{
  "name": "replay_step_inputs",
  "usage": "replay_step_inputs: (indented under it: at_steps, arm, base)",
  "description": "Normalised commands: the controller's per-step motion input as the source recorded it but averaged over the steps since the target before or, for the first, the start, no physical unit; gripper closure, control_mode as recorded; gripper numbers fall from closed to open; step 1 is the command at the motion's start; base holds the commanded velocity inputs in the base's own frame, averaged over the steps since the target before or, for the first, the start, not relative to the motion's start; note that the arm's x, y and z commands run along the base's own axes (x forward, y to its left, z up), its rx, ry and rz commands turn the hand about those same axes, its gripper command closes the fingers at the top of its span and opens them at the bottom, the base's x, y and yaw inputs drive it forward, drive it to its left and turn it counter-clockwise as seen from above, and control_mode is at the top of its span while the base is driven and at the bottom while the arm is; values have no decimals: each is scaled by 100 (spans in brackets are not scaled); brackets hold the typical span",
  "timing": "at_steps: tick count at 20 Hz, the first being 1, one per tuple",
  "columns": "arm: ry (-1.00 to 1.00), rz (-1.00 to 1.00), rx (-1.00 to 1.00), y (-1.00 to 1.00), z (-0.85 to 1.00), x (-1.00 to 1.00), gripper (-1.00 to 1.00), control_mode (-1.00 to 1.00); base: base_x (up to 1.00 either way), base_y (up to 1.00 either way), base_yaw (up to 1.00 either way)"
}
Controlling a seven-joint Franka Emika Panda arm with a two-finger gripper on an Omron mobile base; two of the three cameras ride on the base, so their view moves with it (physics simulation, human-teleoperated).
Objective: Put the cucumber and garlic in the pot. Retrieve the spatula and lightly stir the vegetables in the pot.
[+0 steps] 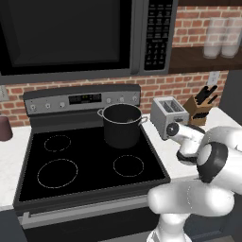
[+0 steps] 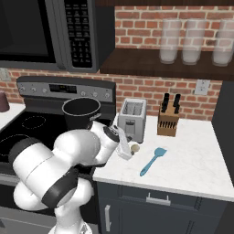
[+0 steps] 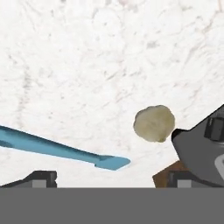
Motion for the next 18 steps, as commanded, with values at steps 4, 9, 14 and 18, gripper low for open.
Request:
replay_step_inputs:
  at_steps: [4,9,14,18]
  arm:
    - [6,0,0,5,-37,61,-100,-100]
    - [2,-1,0,-9,-21,21,-100,-100]
    - [1,0,0,-6,-28,2,-100,-100]
    - [0,0,0,-20,-16,0,-100,-100]
  base:
    - [0,0,0]
    - [0,0,0]
    - [0,0,0]
    - [0,0,0]
